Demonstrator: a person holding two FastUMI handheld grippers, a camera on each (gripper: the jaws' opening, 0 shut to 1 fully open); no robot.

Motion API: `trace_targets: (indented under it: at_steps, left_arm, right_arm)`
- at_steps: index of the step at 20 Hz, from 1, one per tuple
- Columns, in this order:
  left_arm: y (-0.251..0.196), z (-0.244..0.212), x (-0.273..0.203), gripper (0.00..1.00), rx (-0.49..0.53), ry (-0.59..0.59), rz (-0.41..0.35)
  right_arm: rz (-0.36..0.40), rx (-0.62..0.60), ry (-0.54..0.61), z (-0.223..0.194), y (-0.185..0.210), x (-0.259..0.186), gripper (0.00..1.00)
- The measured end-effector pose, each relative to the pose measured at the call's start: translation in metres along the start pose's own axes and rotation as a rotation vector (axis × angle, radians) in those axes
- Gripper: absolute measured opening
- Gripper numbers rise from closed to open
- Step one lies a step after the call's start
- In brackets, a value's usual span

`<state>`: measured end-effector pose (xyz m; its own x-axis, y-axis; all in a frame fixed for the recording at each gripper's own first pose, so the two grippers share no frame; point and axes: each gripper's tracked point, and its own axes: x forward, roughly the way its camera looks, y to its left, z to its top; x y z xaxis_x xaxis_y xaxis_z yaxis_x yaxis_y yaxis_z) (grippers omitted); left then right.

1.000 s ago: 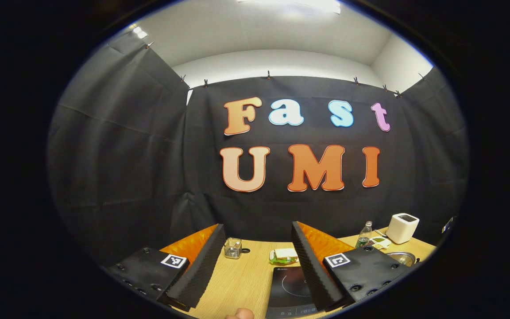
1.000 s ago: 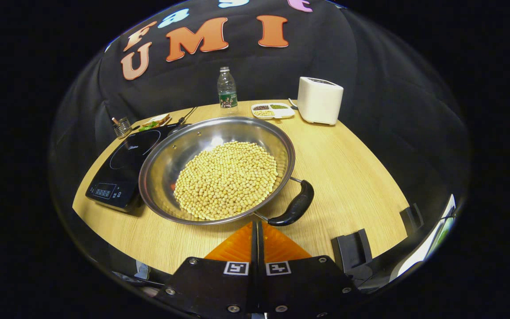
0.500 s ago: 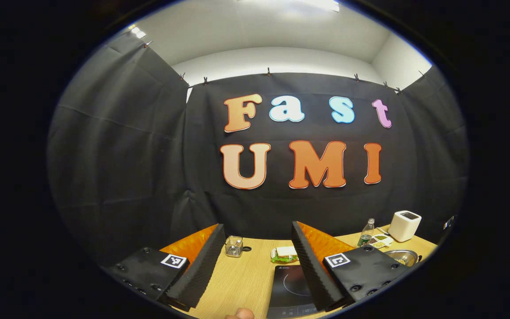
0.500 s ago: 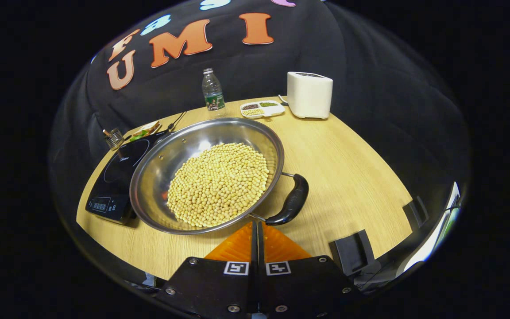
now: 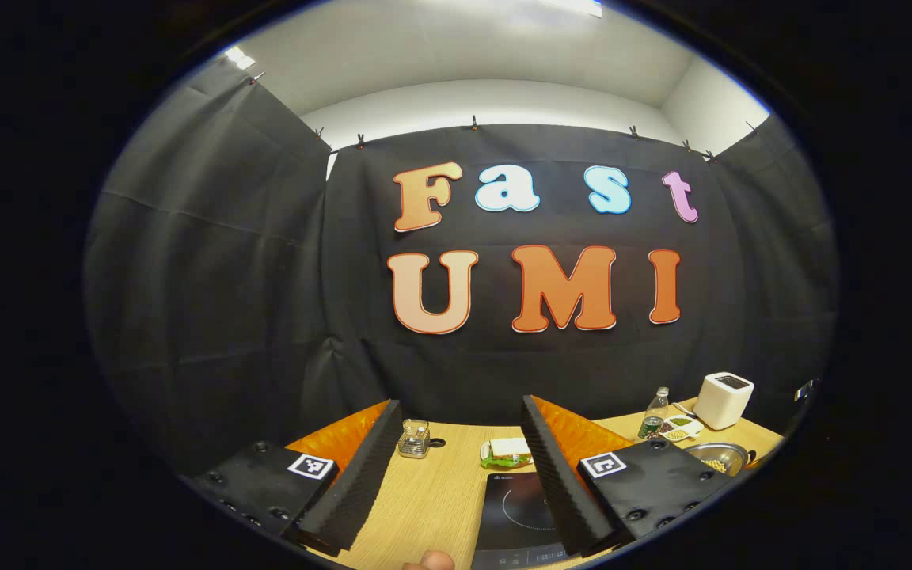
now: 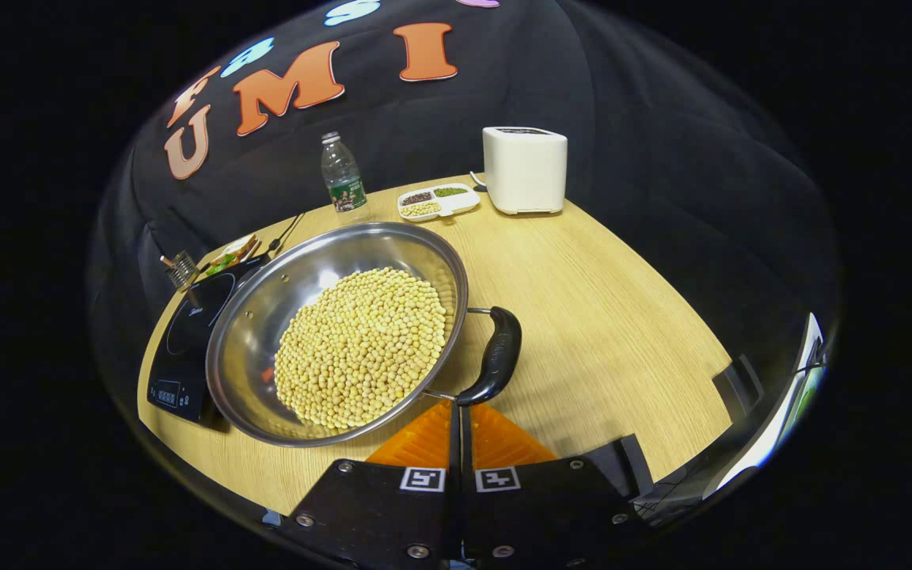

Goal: First push the handle of the pot to place it horizontally, then grasp the pot with both hands and set it on the induction cooktop.

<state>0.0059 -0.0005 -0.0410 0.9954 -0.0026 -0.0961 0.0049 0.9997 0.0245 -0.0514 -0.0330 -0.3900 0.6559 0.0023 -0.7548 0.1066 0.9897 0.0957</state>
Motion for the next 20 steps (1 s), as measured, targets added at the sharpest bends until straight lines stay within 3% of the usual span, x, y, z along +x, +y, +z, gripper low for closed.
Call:
trace_targets:
  at_steps: [11,20]
  left_arm:
    - [-0.010,-0.011,0.018,0.99,0.011,0.027,0.004]
    - [-0.024,-0.029,0.034,0.99,0.021,0.066,0.002]
  right_arm:
    - [-0.018,0.076,-0.004,0.035,-0.015,0.033,0.00]
    - [-0.033,0.061,-0.002,0.063,-0.019,0.060,0.00]
